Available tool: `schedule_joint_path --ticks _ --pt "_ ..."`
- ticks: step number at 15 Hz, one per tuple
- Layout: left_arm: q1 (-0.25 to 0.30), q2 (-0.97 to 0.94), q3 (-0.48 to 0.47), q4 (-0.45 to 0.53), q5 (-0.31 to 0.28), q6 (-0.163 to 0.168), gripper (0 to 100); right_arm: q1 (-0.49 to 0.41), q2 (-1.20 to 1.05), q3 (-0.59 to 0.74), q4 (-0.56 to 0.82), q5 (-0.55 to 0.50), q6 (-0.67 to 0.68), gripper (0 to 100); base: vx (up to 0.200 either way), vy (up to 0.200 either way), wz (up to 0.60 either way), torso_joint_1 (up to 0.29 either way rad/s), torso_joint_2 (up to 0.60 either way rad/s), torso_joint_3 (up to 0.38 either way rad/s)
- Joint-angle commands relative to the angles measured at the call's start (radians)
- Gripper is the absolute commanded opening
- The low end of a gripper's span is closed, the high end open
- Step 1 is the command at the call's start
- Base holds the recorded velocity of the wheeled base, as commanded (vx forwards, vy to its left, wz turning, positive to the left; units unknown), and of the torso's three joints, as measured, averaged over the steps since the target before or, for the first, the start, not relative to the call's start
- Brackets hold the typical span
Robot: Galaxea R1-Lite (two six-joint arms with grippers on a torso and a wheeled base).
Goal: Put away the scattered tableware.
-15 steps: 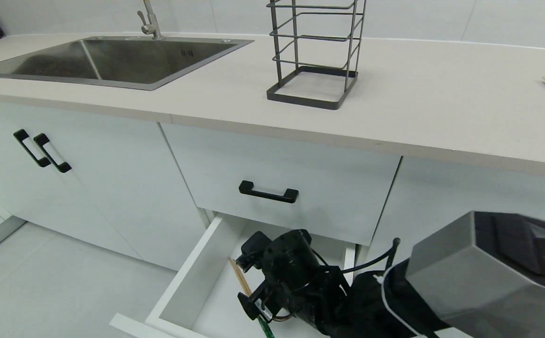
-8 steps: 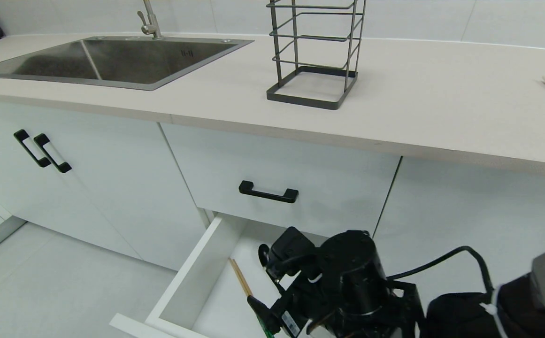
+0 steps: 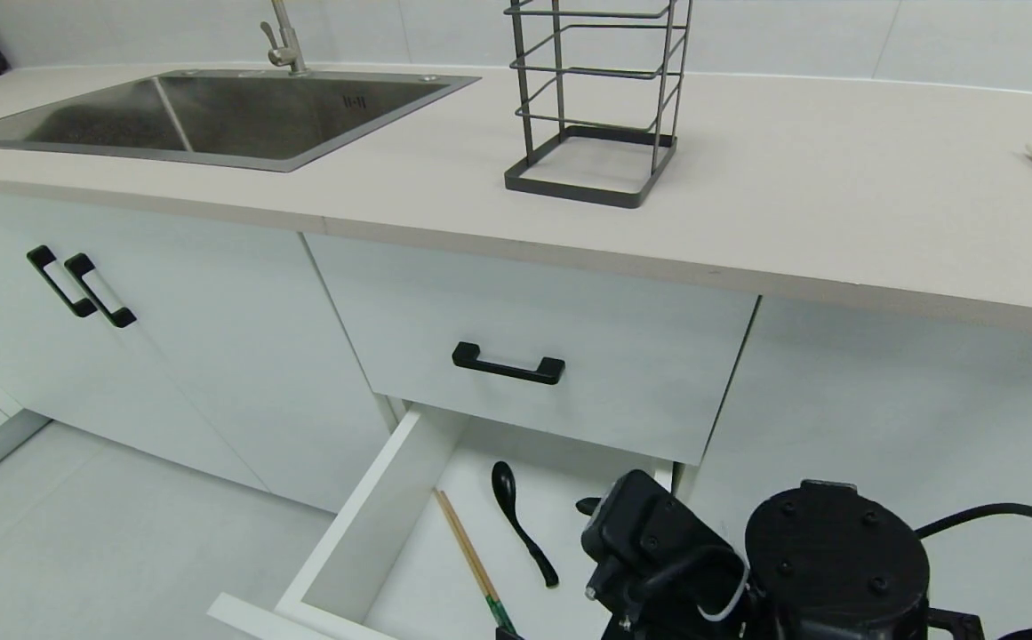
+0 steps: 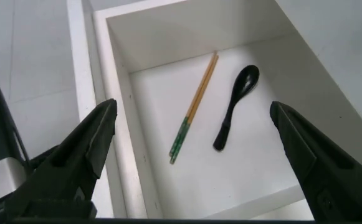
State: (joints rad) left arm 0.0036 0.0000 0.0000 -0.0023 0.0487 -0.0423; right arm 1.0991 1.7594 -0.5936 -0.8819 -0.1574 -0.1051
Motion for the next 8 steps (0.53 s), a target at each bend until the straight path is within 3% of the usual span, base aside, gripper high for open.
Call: schedule_joint_path --ticks 1,4,6,8 --pt "0.001 0.000 0.000 -0.001 0.000 -0.001 100 0.001 -0.032 0.021 0.000 -0.001 -0.001 100 0.000 0.000 0.00 0.000 0.00 0.000" --pt "0.001 0.000 0.000 0.001 0.000 -0.001 100 -0.002 -0.159 0.167 0.000 -0.002 -0.001 100 0.000 0.000 0.00 0.000 0.00 0.000" --pt "0.001 0.000 0.000 -0.001 0.000 -0.001 100 -0.065 -0.305 0.275 0.006 0.009 -0.002 100 0.000 0.000 0.00 0.000 0.00 0.000" --pt "0.001 0.000 0.000 -0.001 0.000 -0.001 100 -0.217 -0.551 0.394 0.050 0.073 -0.004 100 0.000 0.000 0.00 0.000 0.00 0.000"
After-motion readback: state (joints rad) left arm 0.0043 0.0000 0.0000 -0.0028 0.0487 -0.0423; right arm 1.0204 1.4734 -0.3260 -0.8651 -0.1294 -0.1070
